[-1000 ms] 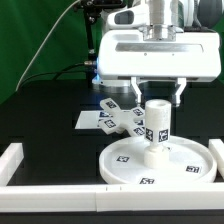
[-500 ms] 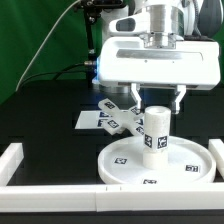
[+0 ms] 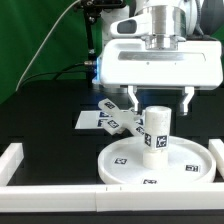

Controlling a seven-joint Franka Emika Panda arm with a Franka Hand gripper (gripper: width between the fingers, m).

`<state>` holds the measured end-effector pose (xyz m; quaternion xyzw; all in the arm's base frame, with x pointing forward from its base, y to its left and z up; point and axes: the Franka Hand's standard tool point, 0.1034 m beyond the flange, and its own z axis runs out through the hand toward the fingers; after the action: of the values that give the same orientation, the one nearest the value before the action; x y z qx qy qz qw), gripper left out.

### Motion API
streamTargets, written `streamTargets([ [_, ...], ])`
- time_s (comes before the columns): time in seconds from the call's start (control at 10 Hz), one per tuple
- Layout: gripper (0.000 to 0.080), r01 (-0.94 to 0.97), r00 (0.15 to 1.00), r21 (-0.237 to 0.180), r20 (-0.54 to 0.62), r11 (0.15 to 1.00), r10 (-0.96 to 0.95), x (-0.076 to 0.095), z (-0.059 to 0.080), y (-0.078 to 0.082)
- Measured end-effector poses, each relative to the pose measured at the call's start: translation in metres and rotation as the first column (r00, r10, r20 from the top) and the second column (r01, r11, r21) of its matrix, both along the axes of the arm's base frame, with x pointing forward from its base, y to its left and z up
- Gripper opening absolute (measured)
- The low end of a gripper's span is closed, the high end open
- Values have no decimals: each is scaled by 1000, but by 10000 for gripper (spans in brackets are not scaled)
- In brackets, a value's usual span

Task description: Assemble round table

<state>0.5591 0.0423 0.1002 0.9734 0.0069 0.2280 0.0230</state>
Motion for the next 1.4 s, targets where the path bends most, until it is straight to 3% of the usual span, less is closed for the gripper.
streamTargets([
  [0.2, 645, 34, 982, 68, -190, 997, -20, 1, 0, 11],
  [0.4, 648, 51, 947, 85, -321, 995, -21, 5, -5, 7],
  [0.6, 648, 54, 904, 87, -427, 995, -12, -5, -10, 1],
  [1.1, 636, 88, 897, 81, -439, 993, -44, -5, -16, -5],
  [1.2, 467, 88, 897, 81, -439, 993, -43, -5, -16, -5],
  [1.3, 404, 89, 897, 81, -439, 993, -44, -5, -16, -5],
  [1.4, 404, 175, 889, 84, -442, 981, -121, -5, -16, -4],
])
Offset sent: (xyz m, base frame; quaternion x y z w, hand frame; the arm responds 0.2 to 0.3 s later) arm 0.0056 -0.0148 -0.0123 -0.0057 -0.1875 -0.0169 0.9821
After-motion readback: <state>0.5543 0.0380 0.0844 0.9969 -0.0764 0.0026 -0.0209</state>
